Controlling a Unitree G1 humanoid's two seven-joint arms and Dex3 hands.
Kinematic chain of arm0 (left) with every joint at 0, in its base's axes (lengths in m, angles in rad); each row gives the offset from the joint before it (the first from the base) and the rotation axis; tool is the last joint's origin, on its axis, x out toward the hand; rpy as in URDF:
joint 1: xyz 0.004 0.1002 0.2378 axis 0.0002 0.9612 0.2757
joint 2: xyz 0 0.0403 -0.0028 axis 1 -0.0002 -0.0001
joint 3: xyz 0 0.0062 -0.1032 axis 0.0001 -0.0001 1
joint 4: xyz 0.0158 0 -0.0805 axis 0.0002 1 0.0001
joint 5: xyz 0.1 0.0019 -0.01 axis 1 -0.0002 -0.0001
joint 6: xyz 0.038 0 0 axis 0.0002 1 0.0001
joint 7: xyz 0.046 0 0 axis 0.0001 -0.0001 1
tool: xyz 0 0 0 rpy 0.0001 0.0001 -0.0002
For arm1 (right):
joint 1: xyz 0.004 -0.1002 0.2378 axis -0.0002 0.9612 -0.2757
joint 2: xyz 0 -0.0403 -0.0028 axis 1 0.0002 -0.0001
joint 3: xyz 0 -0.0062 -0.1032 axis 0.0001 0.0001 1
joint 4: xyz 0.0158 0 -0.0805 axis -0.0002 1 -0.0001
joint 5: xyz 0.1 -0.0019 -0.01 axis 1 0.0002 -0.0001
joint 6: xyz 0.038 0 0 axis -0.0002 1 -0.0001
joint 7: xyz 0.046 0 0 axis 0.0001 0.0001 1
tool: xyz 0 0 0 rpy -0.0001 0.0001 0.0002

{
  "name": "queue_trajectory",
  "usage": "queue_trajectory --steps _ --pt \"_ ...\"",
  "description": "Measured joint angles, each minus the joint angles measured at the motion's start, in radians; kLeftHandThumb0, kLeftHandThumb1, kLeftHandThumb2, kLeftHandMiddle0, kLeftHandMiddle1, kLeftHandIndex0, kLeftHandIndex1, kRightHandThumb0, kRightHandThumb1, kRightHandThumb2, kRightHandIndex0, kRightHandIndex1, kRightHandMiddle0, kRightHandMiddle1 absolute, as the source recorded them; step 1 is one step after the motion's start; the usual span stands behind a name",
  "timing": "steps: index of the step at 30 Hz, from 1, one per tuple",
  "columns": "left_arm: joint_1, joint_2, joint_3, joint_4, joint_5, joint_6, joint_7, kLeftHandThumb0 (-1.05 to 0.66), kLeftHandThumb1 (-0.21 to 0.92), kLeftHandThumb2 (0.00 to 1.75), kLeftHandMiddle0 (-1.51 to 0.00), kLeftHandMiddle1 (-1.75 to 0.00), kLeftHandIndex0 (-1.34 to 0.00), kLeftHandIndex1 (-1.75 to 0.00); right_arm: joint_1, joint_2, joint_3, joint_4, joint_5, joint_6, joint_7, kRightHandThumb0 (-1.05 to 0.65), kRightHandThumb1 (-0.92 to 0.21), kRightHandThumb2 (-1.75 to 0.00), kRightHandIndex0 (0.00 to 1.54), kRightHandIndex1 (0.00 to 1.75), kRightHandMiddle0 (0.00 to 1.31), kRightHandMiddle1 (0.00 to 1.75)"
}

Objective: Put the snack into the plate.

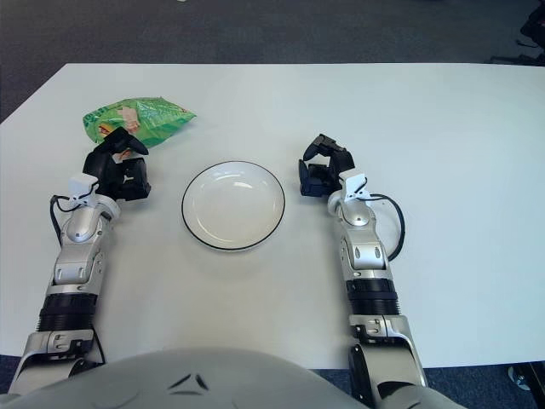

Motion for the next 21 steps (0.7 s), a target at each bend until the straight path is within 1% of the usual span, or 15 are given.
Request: queue_trajectory --steps 21 --pt "-0.008 0.000 0.000 0.022 0.008 0.000 0.005 -0.50 0.28 1.37 -1.34 -1.75 -0.65 -1.75 -0.008 0.000 -0.001 0.024 -0.019 -0.025 0.005 -0.51 -0.25 -1.40 1.32 1.75 0.67 1.75"
